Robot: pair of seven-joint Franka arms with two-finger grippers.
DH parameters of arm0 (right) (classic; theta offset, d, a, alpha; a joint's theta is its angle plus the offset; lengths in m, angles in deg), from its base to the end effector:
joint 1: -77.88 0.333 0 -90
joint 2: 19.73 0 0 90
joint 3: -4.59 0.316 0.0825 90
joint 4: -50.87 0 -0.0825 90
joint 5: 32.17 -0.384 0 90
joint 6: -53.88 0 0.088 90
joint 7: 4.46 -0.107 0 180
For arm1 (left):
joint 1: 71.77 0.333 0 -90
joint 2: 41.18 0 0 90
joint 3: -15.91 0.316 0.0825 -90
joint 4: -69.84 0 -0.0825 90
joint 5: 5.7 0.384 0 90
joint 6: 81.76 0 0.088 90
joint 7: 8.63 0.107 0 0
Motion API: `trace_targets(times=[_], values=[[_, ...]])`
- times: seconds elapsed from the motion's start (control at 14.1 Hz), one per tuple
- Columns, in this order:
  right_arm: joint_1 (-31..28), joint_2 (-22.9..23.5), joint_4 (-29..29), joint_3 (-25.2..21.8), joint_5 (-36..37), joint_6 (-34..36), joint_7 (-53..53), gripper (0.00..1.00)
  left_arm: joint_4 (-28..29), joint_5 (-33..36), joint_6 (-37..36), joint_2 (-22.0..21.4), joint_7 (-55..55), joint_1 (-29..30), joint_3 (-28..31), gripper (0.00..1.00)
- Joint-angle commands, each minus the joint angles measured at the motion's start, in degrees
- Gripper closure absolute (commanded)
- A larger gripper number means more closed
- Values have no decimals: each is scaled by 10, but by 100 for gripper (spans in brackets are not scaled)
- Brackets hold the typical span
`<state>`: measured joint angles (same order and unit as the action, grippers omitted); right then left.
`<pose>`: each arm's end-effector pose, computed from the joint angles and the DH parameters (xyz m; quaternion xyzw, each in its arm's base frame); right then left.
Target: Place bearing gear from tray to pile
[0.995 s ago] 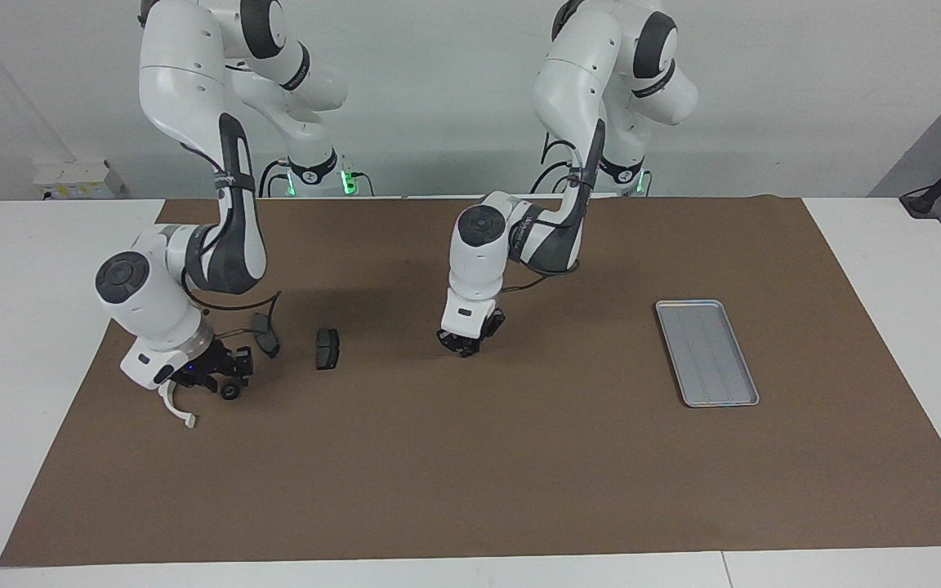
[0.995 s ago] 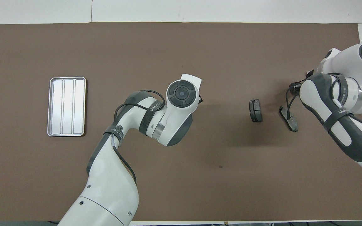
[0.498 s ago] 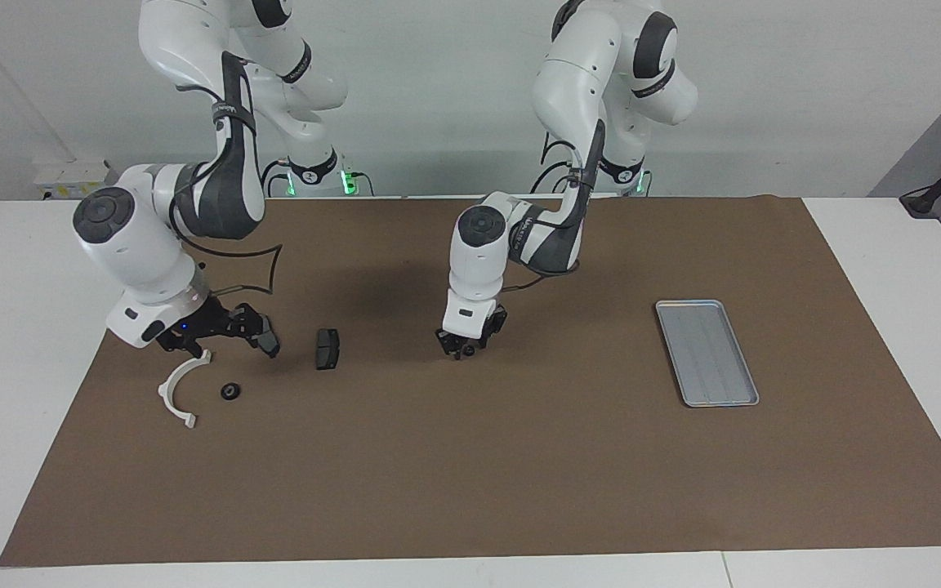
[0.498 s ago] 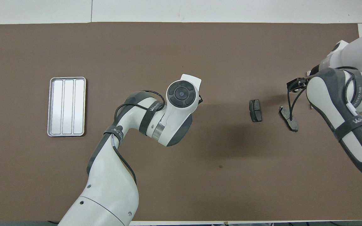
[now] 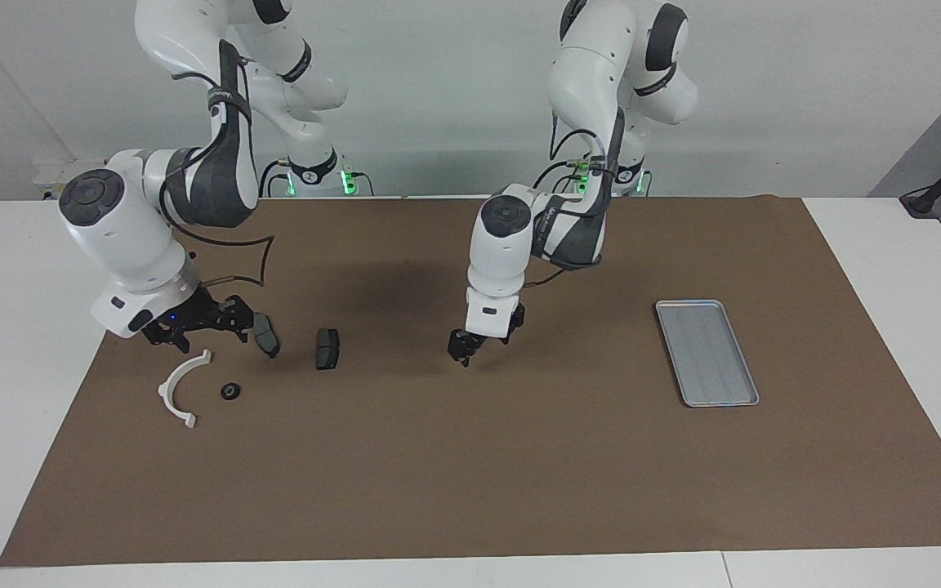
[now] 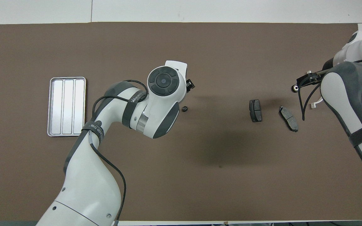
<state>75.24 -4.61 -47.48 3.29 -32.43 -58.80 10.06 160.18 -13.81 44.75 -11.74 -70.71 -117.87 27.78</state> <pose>0.6323 -0.0422 0.4311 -0.9958 -0.0917 0.0069 0.0002 0.5650 -0.4155 0.3587 0.9630 0.2615 0.0360 0.0548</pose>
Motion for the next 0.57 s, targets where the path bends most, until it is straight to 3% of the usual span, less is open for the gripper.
trace_targets(times=[0.0, 0.21, 0.5], values=[[-12, -2, -1, 3, 2, -3, 27, 0, 13, 0, -50, -67, 0, 42, -3, 0], [24, 0, 2, 4, 2, -12, -52, 0, 13, 0, -107, -127, 16, 104, -3, 0], [114, 11, 54, 4, -10, 7, -212, 0, 12, 0, -168, -167, 121, 179, -3, 0]])
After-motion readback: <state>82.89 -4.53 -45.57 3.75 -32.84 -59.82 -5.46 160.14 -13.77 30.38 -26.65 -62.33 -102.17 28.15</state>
